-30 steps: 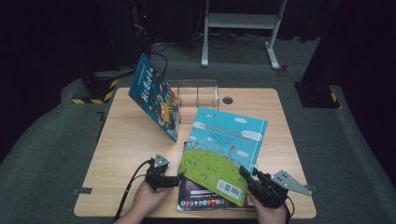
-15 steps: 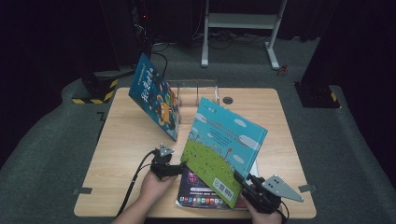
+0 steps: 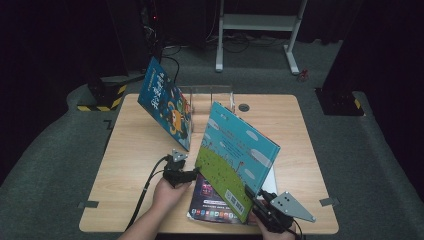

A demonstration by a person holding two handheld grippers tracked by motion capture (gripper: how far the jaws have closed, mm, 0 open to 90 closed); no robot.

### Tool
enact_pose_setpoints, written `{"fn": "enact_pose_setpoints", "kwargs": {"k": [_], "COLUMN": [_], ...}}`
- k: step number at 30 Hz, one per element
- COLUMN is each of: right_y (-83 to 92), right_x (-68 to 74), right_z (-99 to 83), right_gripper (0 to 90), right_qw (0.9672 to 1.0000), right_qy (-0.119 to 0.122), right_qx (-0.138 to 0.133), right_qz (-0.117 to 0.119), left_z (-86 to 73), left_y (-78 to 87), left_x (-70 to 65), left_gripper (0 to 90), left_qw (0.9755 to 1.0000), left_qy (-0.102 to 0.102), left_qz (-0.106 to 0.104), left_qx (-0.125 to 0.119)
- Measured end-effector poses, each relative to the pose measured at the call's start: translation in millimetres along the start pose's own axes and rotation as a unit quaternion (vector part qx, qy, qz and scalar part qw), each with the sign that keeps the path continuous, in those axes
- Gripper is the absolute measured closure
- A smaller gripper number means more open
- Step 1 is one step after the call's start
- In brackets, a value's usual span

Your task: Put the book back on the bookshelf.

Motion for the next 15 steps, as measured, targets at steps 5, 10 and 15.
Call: {"fn": "enact_pose_setpoints", "kwargs": {"k": [5,10,15], "right_y": [-1.0,-0.6,-1.1], "right_x": [4.8,6.2,8.1], "right_z": [-1.3,-1.9,-3.1], "right_gripper": [74.9,74.9,74.8], "right_qw": [1.0000,0.9999,0.9999], "right_qy": [0.007,0.011,0.012], "right_qx": [-0.003,-0.004,-0.006], "right_qz": [0.000,-0.002,-0.008], "left_z": [-0.7,-2.7,-1.1], "left_y": [4.0,10.4,22.2], "left_x": [-0.8,-2.0,-7.7], "left_gripper": [35.6,36.4,43.1], "left_qw": [0.9999,0.9997,0.9987], "left_qy": [-0.003,0.001,0.001], "left_qz": [-0.004,-0.010,-0.023], "left_qx": [-0.010,-0.020,-0.046]}}
Point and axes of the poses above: each handheld gripper's, and its own axes: y roughly backward along the jaws, z roughly out of its top, x roughly to its left, the point moved 6 cm from there along -y, roughly forward along the jaws, and after that the axes turned 8 degrees about -x, right-handed, at the moved point
